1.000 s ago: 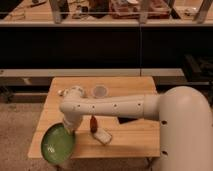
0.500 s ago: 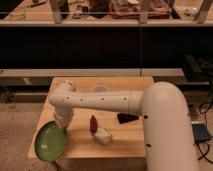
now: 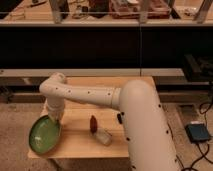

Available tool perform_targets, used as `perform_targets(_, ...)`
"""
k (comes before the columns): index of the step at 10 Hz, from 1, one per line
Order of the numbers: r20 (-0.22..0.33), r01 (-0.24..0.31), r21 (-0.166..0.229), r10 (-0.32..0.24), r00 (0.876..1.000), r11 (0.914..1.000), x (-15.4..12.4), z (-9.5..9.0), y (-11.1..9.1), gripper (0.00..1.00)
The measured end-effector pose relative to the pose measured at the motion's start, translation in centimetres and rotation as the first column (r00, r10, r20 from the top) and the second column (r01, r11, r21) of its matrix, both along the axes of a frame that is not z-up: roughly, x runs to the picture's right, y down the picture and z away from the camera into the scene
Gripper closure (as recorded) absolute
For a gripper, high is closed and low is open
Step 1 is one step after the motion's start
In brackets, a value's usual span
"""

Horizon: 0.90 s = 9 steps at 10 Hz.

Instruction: Drag the ceramic bowl in a circle

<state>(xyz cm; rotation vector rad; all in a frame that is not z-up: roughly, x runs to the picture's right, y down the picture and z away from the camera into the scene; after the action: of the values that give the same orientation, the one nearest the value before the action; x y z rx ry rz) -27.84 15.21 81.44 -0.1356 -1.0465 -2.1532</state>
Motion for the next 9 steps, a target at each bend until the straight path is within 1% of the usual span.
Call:
perform_targets(2, 0.013, -0.001, -0.015, 0.002, 1.0, 0.9999, -1.2, 2.3, -1.9, 1.0)
perform_targets(4, 0.003, -0.022, -0.026, 0.022, 1.0, 0.9994, -0.6, 4.4, -3.7, 1.0)
perform_targets(5, -0.003, -0.041, -0.028, 0.041, 0.999, 0.9988, -0.2, 5.4, -4.5, 1.0)
perform_targets(7, -0.036, -0.079, -0.029, 0.078, 0.996, 0.9964, 2.3, 6.9, -5.5, 1.0)
perform_targets(9, -0.063, -0.135, -0.028, 0.133, 0.989, 0.9904, 5.9, 8.1, -6.0, 1.0)
